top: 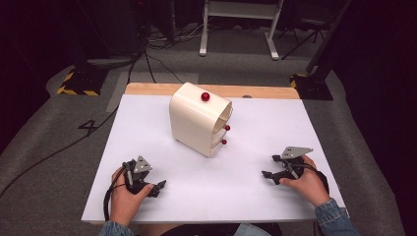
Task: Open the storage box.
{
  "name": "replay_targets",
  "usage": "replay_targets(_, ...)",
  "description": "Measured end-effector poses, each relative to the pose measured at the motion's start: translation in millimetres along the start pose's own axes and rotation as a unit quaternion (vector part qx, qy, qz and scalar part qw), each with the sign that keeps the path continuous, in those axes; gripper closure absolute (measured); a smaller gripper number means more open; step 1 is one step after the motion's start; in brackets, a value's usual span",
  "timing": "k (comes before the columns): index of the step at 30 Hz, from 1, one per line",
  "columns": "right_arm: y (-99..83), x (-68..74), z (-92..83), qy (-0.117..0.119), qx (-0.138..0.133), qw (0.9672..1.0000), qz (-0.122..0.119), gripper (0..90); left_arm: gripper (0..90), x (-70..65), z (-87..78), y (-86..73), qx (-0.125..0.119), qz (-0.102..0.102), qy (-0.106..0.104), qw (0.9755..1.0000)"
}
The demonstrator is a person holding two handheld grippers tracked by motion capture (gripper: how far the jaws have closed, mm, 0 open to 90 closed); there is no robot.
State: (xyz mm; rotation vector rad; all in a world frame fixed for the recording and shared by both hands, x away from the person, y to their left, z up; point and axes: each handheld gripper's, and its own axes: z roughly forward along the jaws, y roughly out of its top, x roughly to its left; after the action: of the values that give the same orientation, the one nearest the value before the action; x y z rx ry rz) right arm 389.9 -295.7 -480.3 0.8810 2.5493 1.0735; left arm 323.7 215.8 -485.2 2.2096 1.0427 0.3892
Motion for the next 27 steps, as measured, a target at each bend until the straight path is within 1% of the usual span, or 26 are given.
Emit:
replay_targets(1,0.5,-0.5,-0.6,-0.002,0.001,1.0000,0.002,23.2,6.2,0.1,0.0,-0.1,0.000,0.000,0.000,1.0000)
replay_targets(2,0.9,-1.2,-1.8,-0.004,0.002,1.0000,0.001,27.7,6.2,0.1,0.0,-0.1,0.000,0.000,0.000,1.0000)
replay_targets(3,0.9,-1.2,-1.8,-0.004,0.002,1.0000,0.001,27.7,6.2,0.1,0.0,-0.1,0.000,0.000,0.000,1.0000)
replay_targets(4,1.5,-2.6,-5.3,0.002,0.005,1.0000,-0.008,39.6,6.2,0.2,0.1,-0.1,-0.001,0.000,-0.001,1.0000)
replay_targets(6,2.0,-2.8,-7.0,0.006,0.007,0.9999,-0.010,40.0,6.2,0.3,0.1,-0.1,0.000,-0.001,-0.002,1.0000)
replay_targets(7,2.5,-3.2,-9.5,0.007,-0.001,0.9999,-0.009,39.7,6.2,0.2,0.3,-0.1,-0.001,-0.003,-0.003,1.0000)
replay_targets(8,4.6,-2.5,-15.5,0.004,-0.021,0.9996,-0.020,42.9,6.2,0.4,0.4,0.1,-0.001,-0.004,-0.004,1.0000)
replay_targets(9,4.6,-2.5,-15.5,0.004,-0.021,0.9996,-0.020,42.9,6.2,0.4,0.4,0.1,-0.001,-0.004,-0.004,1.0000)
replay_targets(10,6.1,-1.9,-20.4,0.005,-0.033,0.9992,-0.024,44.3,6.1,0.4,0.4,0.1,-0.001,-0.005,-0.004,1.0000)
replay_targets(11,6.6,-1.7,-22.4,0.006,-0.040,0.9990,-0.018,44.3,6.1,0.4,0.4,0.2,-0.001,-0.004,-0.003,1.0000)
replay_targets(13,9.1,-0.7,-28.1,0.011,-0.058,0.9983,0.001,47.2,6.1,0.3,0.3,-0.1,-0.001,-0.003,-0.003,1.0000)
replay_targets(14,9.1,-0.7,-28.1,0.011,-0.058,0.9983,0.001,47.2,6.1,0.3,0.3,-0.1,-0.001,-0.003,-0.003,1.0000)
replay_targets(15,13.0,0.6,-31.3,0.018,-0.075,0.9970,0.004,48.5,6.2,0.2,0.2,-0.2,-0.001,-0.002,-0.003,1.0000)
replay_targets(16,15.5,1.4,-32.4,0.019,-0.085,0.9962,0.007,48.5,6.2,-0.1,0.0,-0.4,-0.001,0.001,0.002,1.0000)
replay_targets(17,15.5,1.4,-32.4,0.019,-0.085,0.9962,0.007,48.5,6.2,-0.1,0.0,-0.4,-0.001,0.001,0.002,1.0000)
replay_targets(18,17.4,2.3,-33.1,0.018,-0.092,0.9956,0.011,48.5,6.2,-0.4,-0.1,-0.5,-0.002,0.003,0.005,1.0000)
replay_targets(20,27.0,5.5,-34.0,0.025,-0.113,0.9931,0.019,48.7,6.3,0.1,0.0,-0.6,-0.003,0.003,0.004,1.0000)
replay_targets(21,30.1,6.1,-34.0,0.027,-0.123,0.9919,0.018,50.1,6.2,0.0,-0.1,-0.6,-0.003,0.003,0.004,1.0000)
replay_targets(22,30.1,6.1,-34.0,0.027,-0.123,0.9919,0.018,50.1,6.3,0.0,-0.1,-0.6,-0.003,0.003,0.004,1.0000)
replay_targets(23,33.3,7.0,-34.2,0.029,-0.129,0.9911,0.016,51.3,6.3,0.0,0.0,-0.7,-0.003,0.003,0.004,1.0000)
replay_targets(24,39.7,9.0,-34.0,0.030,-0.139,0.9898,0.009,51.7,6.3,0.0,0.0,-0.7,-0.003,0.003,0.004,1.0000)
replay_targets(25,39.7,9.0,-34.0,0.030,-0.139,0.9898,0.009,51.7,6.2,0.0,0.0,-0.7,-0.003,0.003,0.004,1.0000)
replay_targets(26,45.2,11.1,-32.9,0.034,-0.151,0.9879,0.006,51.8,6.2,-0.3,0.0,-0.9,-0.003,0.001,0.003,1.0000)
replay_targets(27,45.2,11.1,-32.9,0.034,-0.151,0.9879,0.006,51.8,6.3,-0.3,0.0,-0.9,-0.003,0.001,0.003,1.0000)
